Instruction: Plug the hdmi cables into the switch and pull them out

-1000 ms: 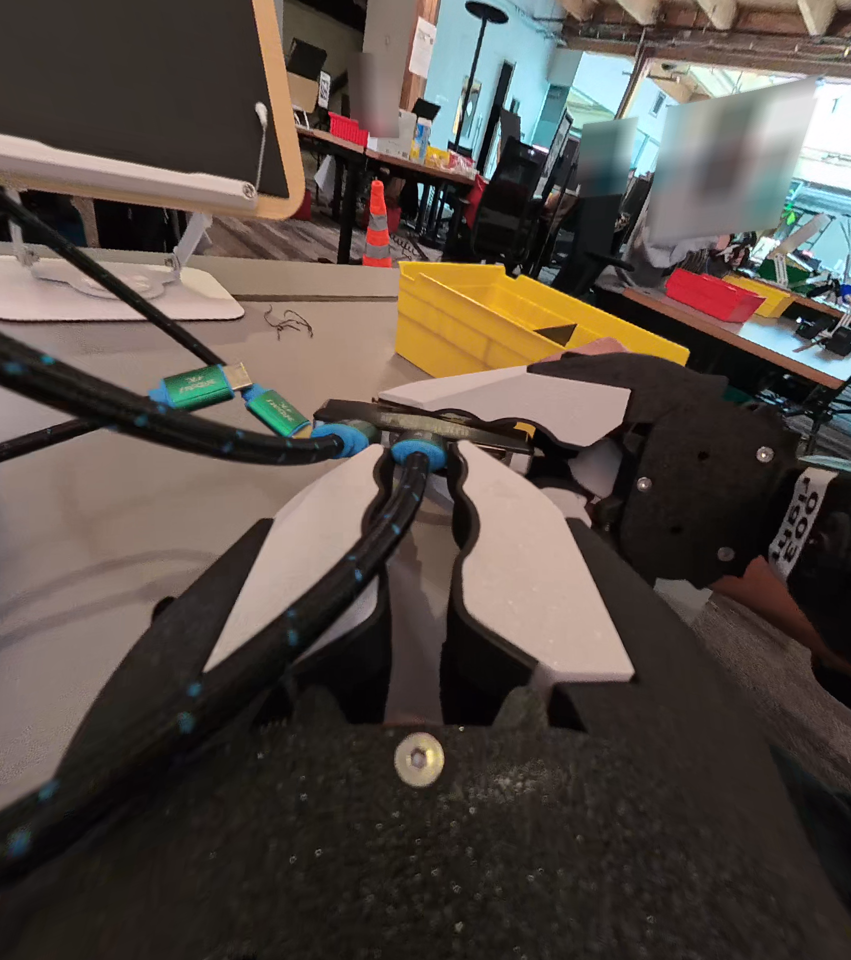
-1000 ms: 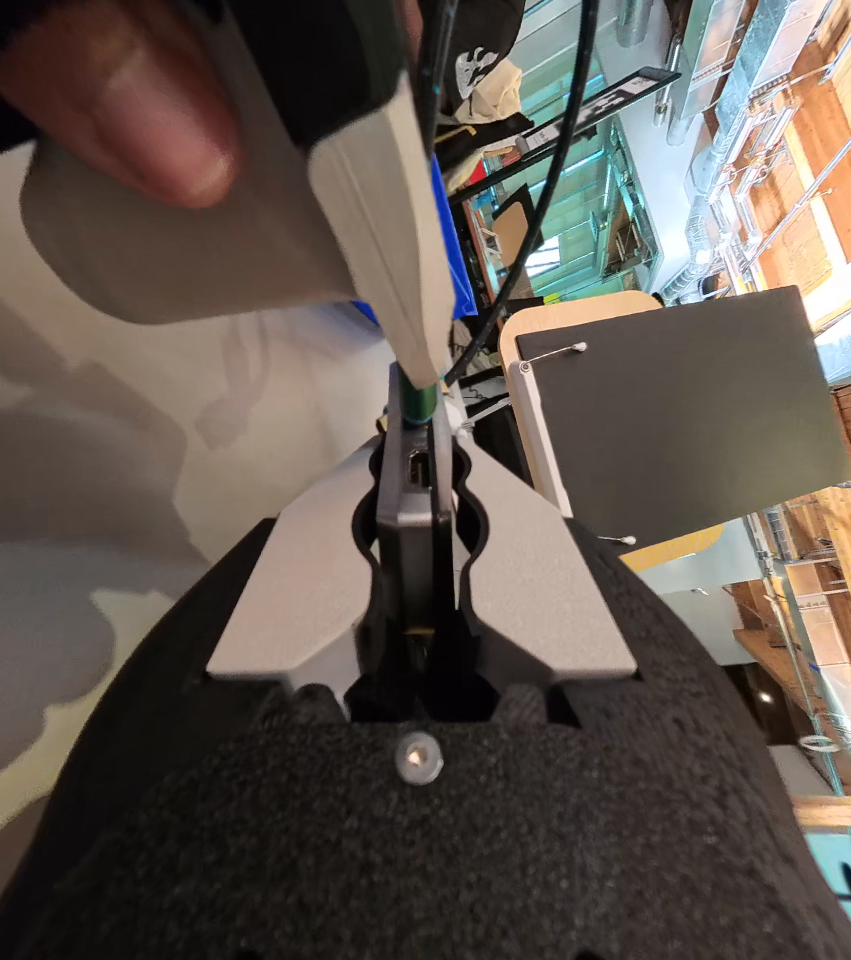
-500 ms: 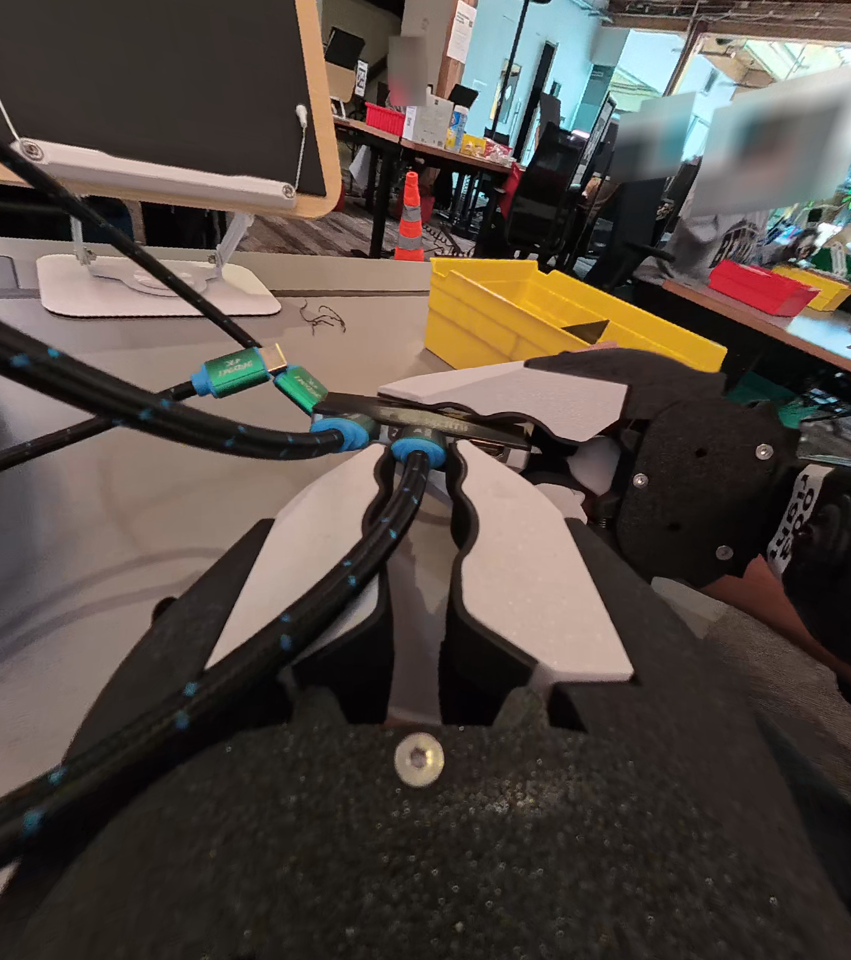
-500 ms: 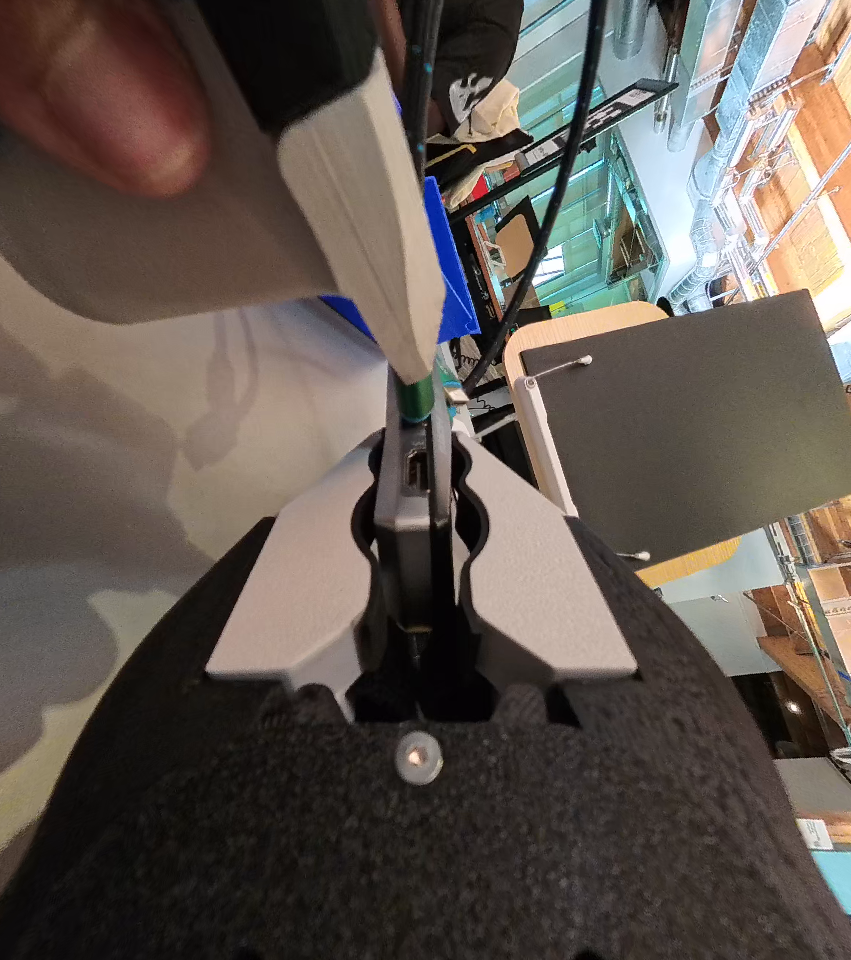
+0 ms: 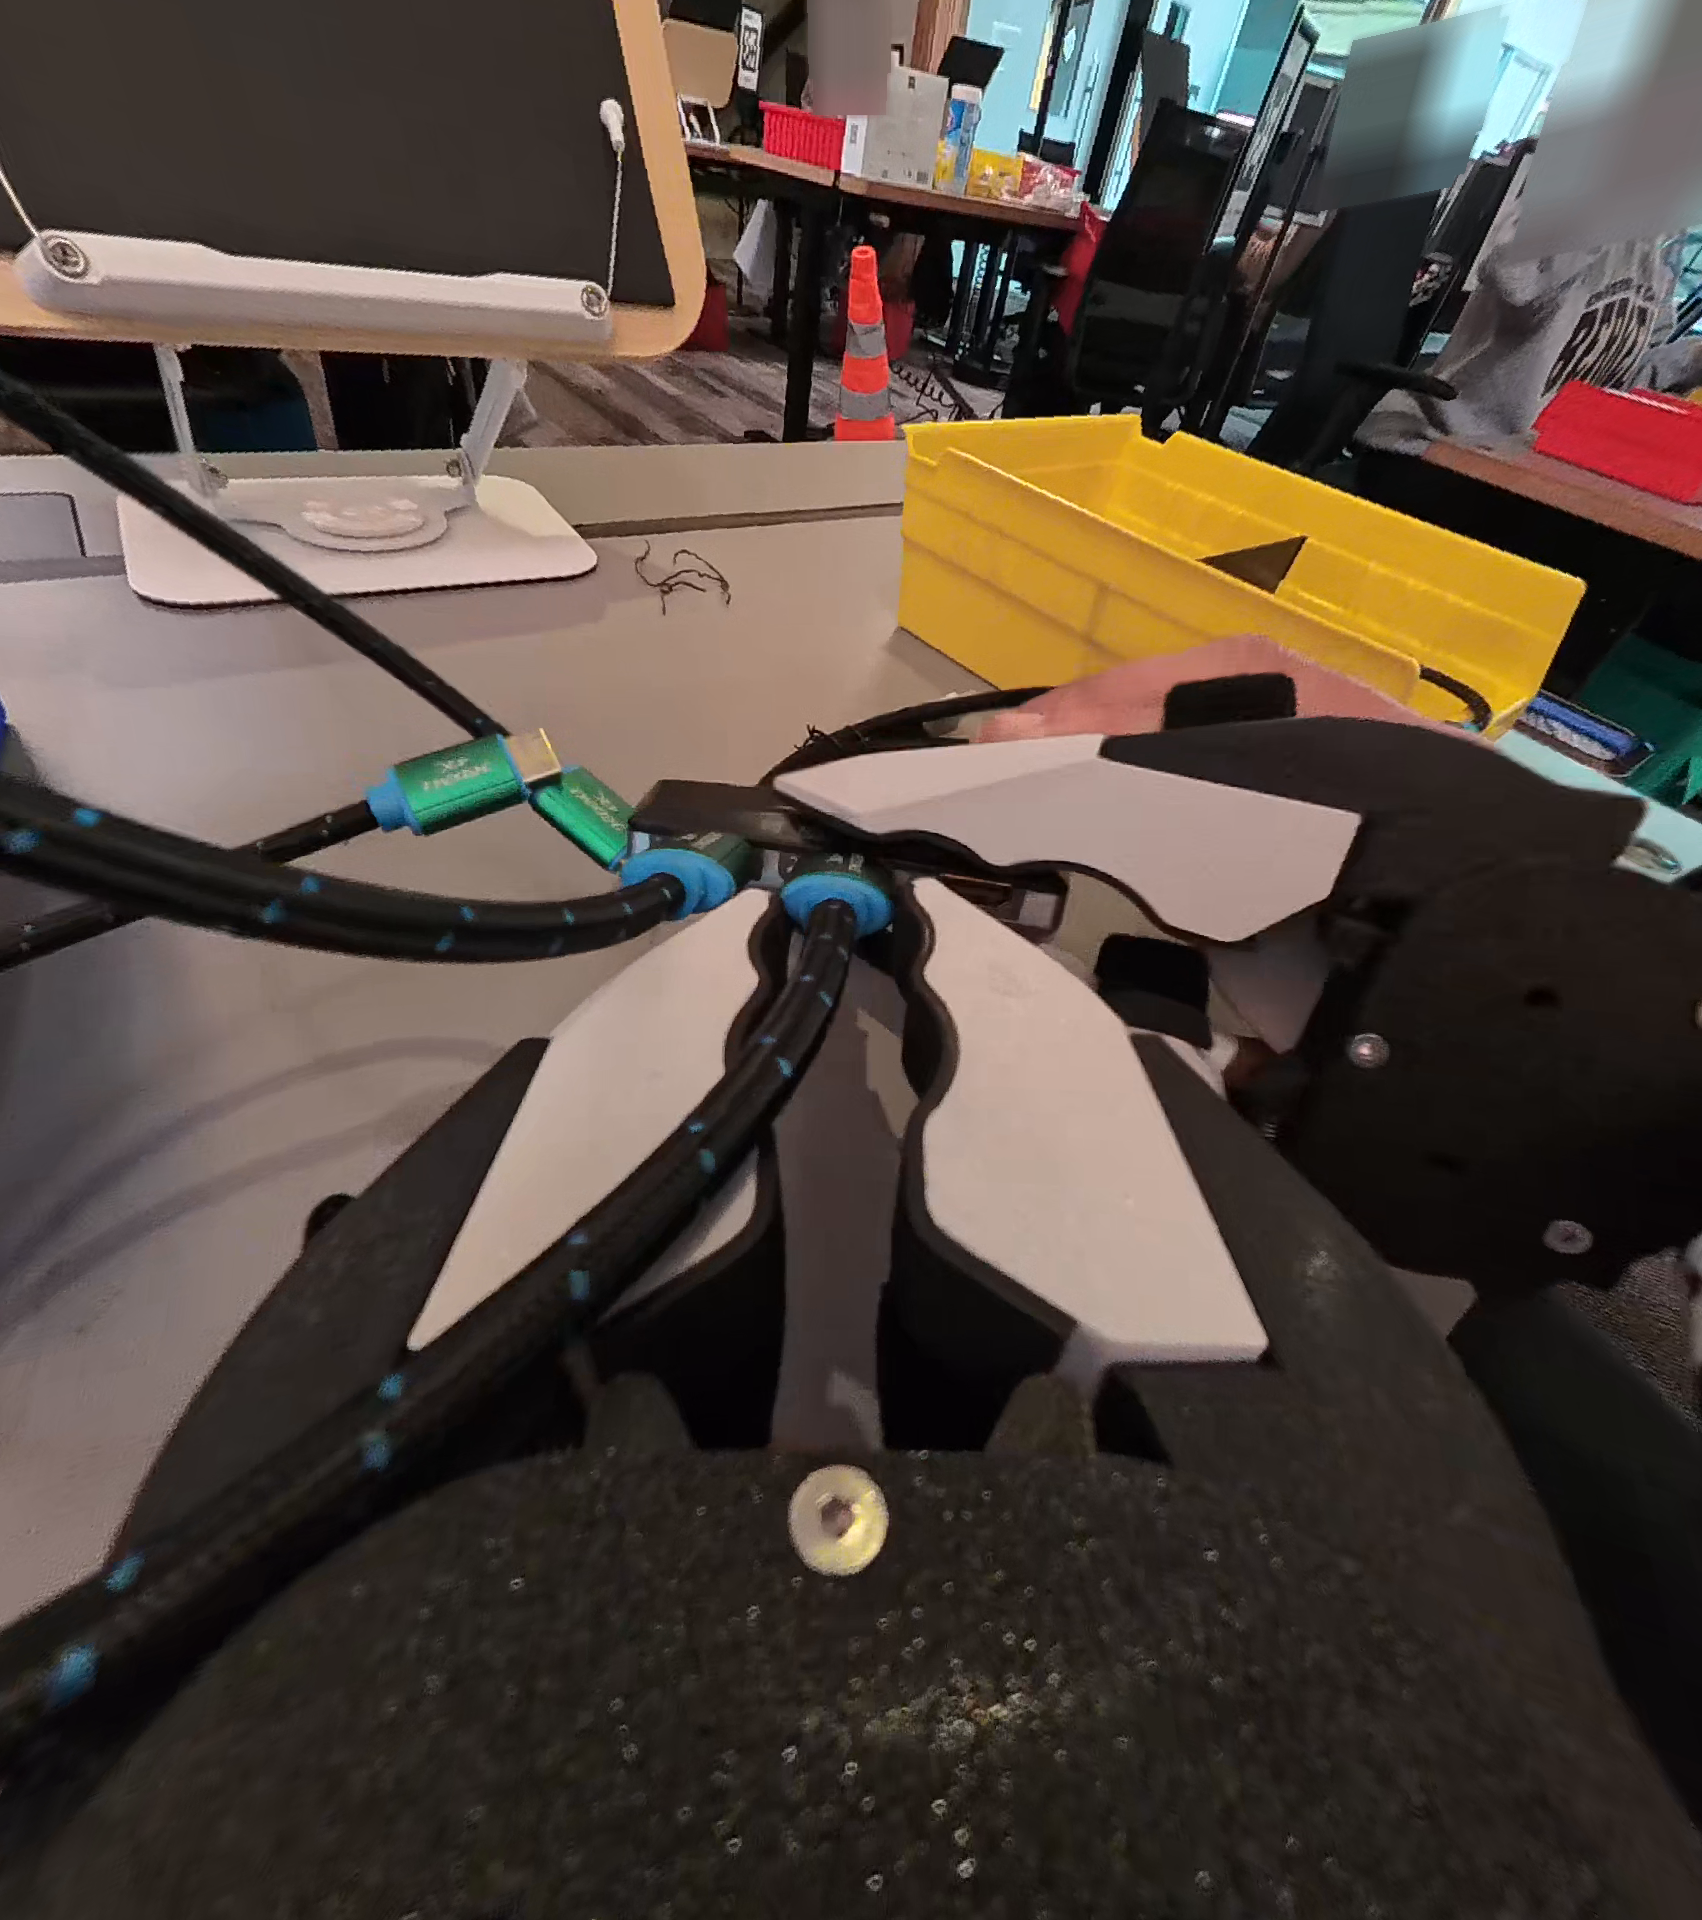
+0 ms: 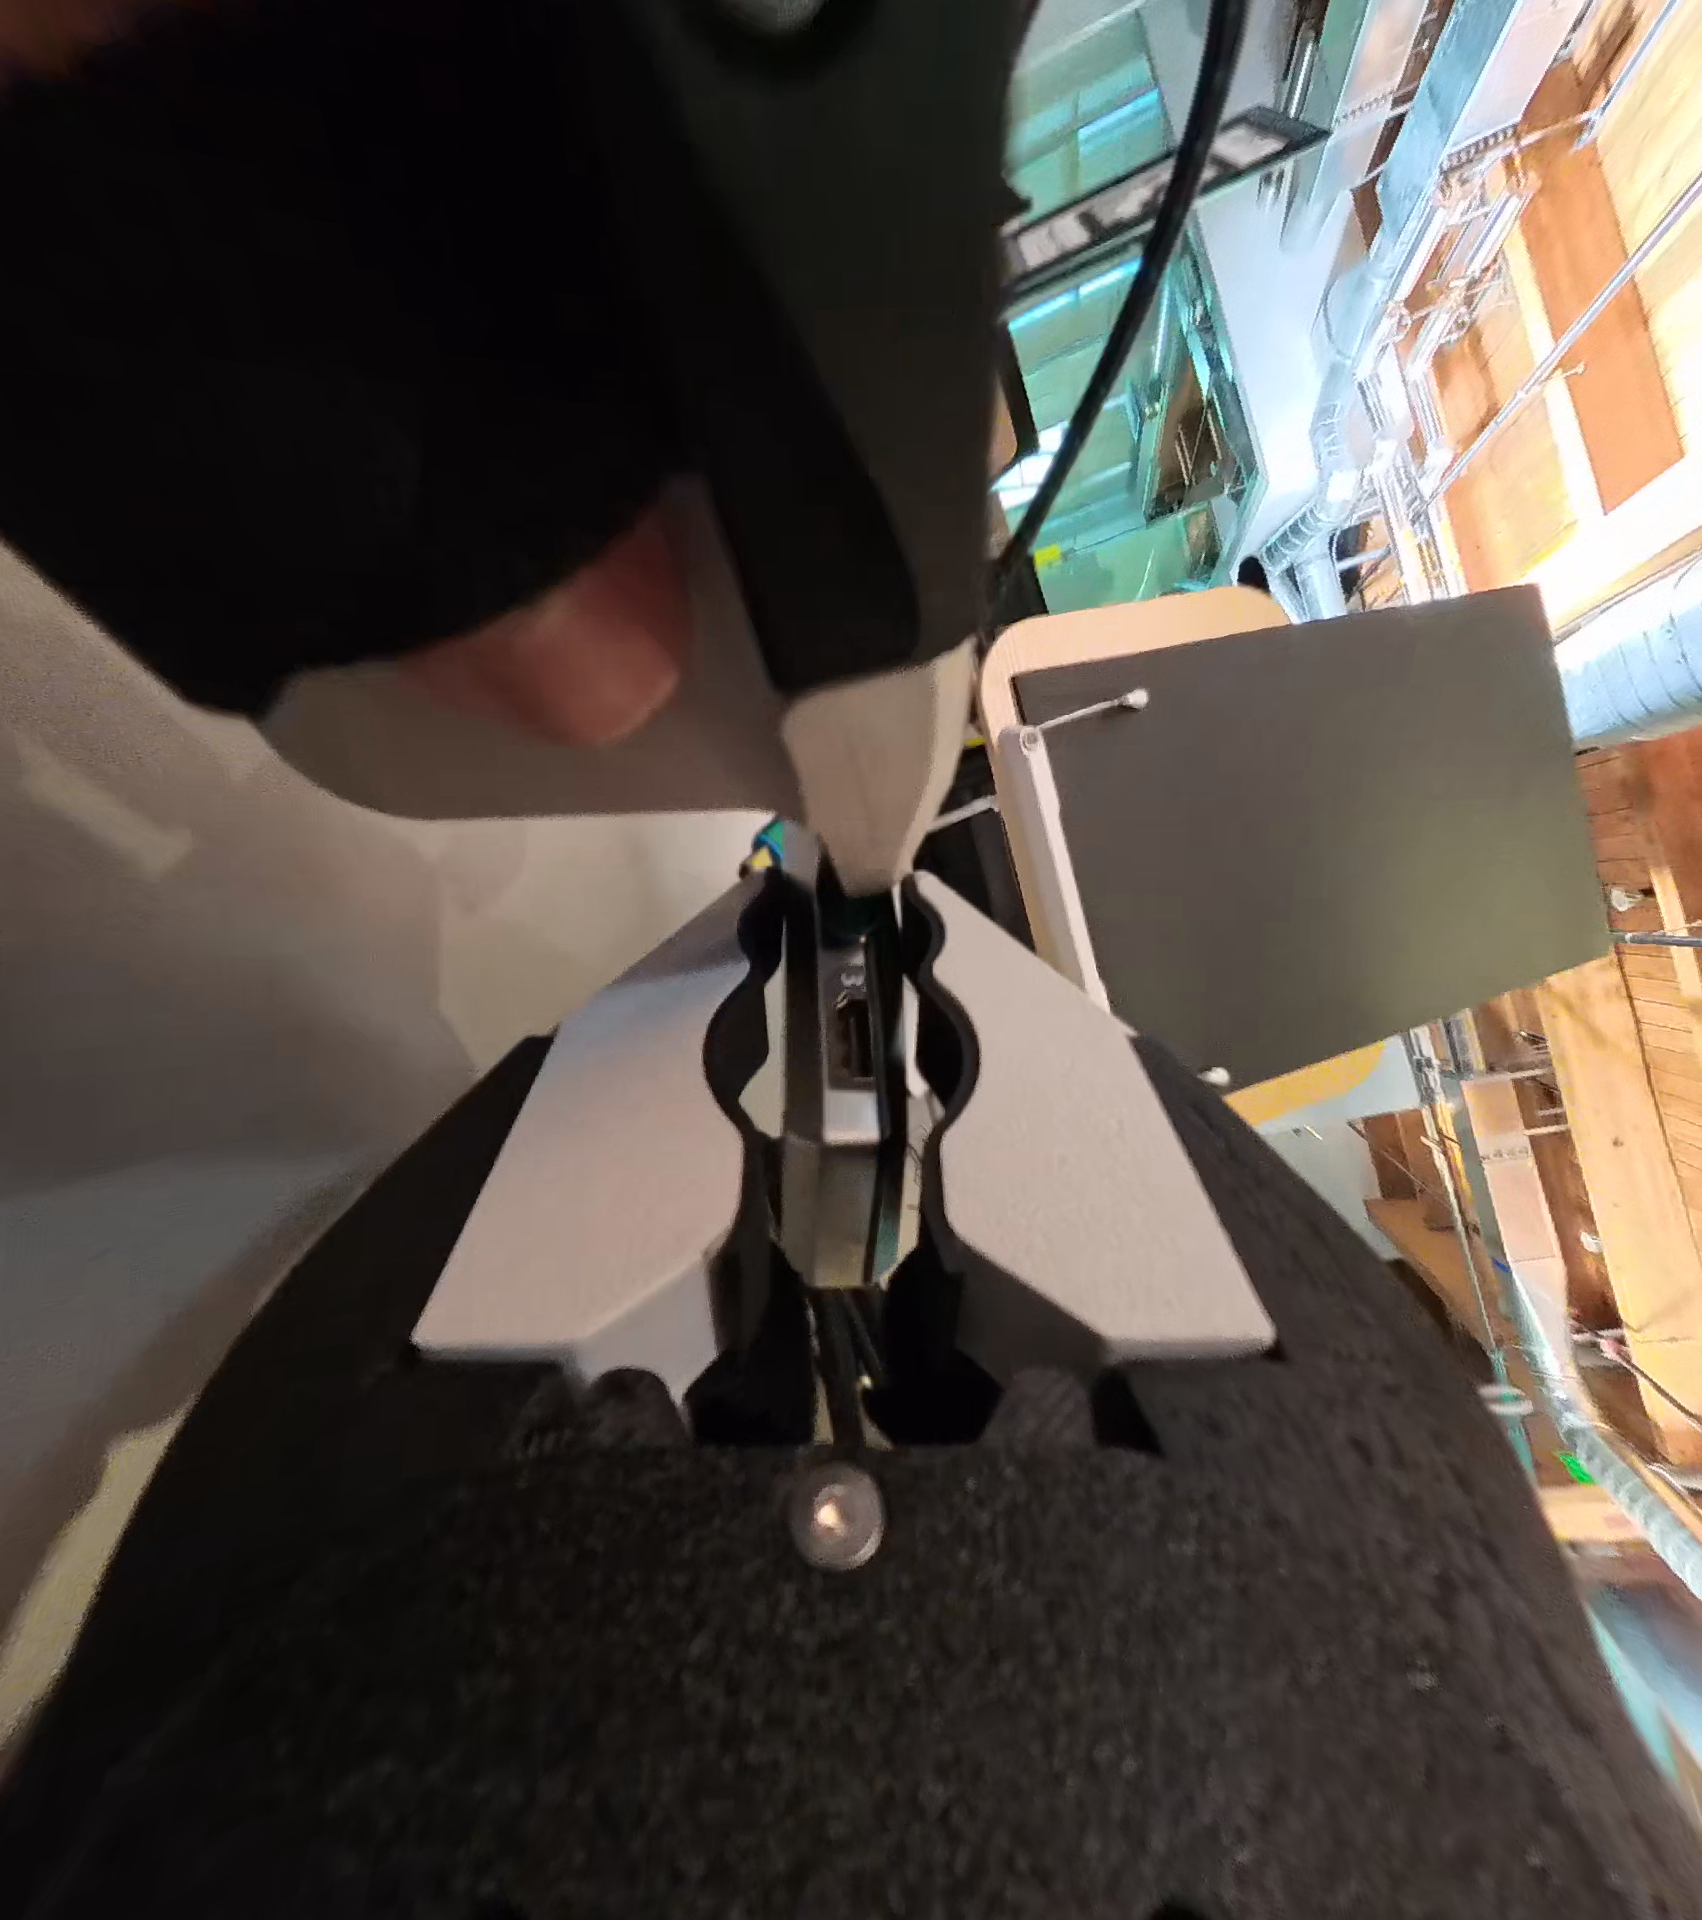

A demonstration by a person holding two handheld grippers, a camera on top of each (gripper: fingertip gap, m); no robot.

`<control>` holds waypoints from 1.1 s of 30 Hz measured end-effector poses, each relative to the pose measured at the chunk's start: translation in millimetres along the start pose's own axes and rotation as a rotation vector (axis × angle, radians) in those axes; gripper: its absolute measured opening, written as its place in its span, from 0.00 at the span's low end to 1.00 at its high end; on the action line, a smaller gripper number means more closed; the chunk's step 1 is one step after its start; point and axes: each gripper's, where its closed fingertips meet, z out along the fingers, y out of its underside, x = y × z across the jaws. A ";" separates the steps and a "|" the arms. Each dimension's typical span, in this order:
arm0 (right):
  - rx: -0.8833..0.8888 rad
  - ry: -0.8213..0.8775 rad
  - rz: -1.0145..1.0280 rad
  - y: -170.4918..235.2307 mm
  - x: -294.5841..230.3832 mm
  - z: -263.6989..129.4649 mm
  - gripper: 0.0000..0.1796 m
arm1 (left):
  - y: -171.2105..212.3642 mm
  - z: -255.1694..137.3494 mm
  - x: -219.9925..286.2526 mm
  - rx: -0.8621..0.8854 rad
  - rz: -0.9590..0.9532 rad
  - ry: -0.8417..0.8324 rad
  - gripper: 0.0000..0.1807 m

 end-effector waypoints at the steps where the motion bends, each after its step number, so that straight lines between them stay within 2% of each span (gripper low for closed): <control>1: -0.012 0.006 -0.015 3.5 0.3 1.3 0.13 | -0.4 -0.2 0.5 0.001 -0.002 0.005 0.11; 8: -0.026 -0.023 -0.005 13.0 -0.6 2.0 0.12 | 0.1 -1.1 1.5 0.000 -0.014 0.019 0.11; 11: -0.048 -0.046 0.059 14.4 2.1 4.8 0.12 | -3.6 -0.2 -0.5 0.006 -0.008 0.014 0.11; 13: -0.057 -0.010 0.045 15.2 7.0 8.3 0.12 | -14.2 -7.9 -0.7 0.073 -0.019 0.011 0.11; 15: -0.215 0.003 0.076 58.0 13.8 18.8 0.12 | -34.3 -26.5 6.4 0.163 0.064 -0.002 0.11; 16: -0.212 0.014 0.107 70.3 21.1 18.6 0.12 | -33.2 -28.9 7.6 0.140 0.117 -0.021 0.11; 20: -0.083 0.025 0.216 47.0 36.9 8.2 0.12 | 4.6 -16.8 1.5 -0.005 0.070 0.012 0.11; 24: -0.063 0.012 0.205 46.1 34.0 3.9 0.12 | 31.9 0.5 13.6 -0.149 0.007 0.131 0.10; 28: -0.024 0.058 0.226 43.7 53.6 -2.3 0.12 | 51.3 4.3 62.7 -0.251 -0.045 0.441 0.10; 30: 0.021 0.039 0.265 38.2 62.5 -7.6 0.11 | 67.6 3.4 74.5 -0.351 -0.125 0.542 0.10; 33: 0.040 0.022 0.284 34.0 72.8 -14.1 0.12 | 65.0 5.2 70.6 -0.364 -0.320 0.585 0.11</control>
